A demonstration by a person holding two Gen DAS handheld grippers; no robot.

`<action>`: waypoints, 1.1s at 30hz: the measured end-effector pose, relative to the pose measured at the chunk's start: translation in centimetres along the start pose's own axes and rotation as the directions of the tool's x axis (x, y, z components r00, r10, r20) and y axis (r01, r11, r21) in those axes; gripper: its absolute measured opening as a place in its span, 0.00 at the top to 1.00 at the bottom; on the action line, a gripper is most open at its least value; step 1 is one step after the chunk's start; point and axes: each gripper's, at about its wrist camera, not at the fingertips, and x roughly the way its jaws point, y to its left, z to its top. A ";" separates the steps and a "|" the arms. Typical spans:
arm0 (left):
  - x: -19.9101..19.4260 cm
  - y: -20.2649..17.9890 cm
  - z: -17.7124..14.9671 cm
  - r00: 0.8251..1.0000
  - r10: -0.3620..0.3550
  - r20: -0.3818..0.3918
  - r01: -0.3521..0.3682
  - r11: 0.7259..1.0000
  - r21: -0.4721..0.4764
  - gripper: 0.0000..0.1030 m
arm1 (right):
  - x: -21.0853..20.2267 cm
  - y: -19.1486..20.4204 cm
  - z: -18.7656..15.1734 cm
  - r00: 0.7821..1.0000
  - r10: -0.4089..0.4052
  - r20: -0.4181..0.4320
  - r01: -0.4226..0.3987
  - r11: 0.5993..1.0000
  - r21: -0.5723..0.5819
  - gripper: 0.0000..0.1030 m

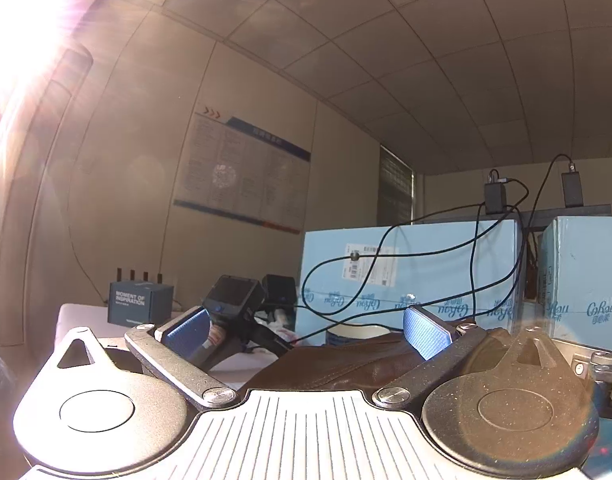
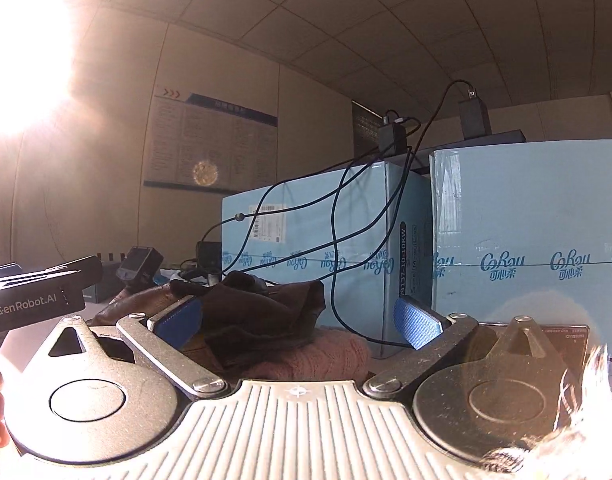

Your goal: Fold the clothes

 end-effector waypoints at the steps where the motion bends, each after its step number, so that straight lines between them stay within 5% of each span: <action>1: 0.0 0.0 0.0 1.000 -0.003 0.003 0.003 1.000 0.003 0.00 | -0.1 0.1 0.0 1.000 -0.003 0.001 0.003 1.000 -0.003 0.00; 13: 0.1 -0.5 0.0 1.000 0.000 -0.009 0.000 1.000 0.030 0.00 | 0.3 0.7 0.0 0.999 -0.021 -0.027 0.020 0.999 -0.043 0.00; 23: 0.0 -0.7 0.0 1.000 0.002 0.000 -0.002 0.999 0.045 0.00 | -0.2 1.6 -0.1 0.980 -0.199 -0.010 0.197 0.975 -0.106 0.00; 29: -0.1 -0.8 0.0 1.000 0.000 0.006 -0.001 0.999 0.048 0.00 | -0.9 0.5 0.0 0.991 -0.135 0.019 0.135 0.990 -0.031 0.00; 33: -0.3 -0.9 0.0 1.000 -0.008 0.012 0.007 0.998 0.058 0.00 | -0.8 1.6 0.0 0.993 -0.121 0.016 0.122 0.988 -0.092 0.00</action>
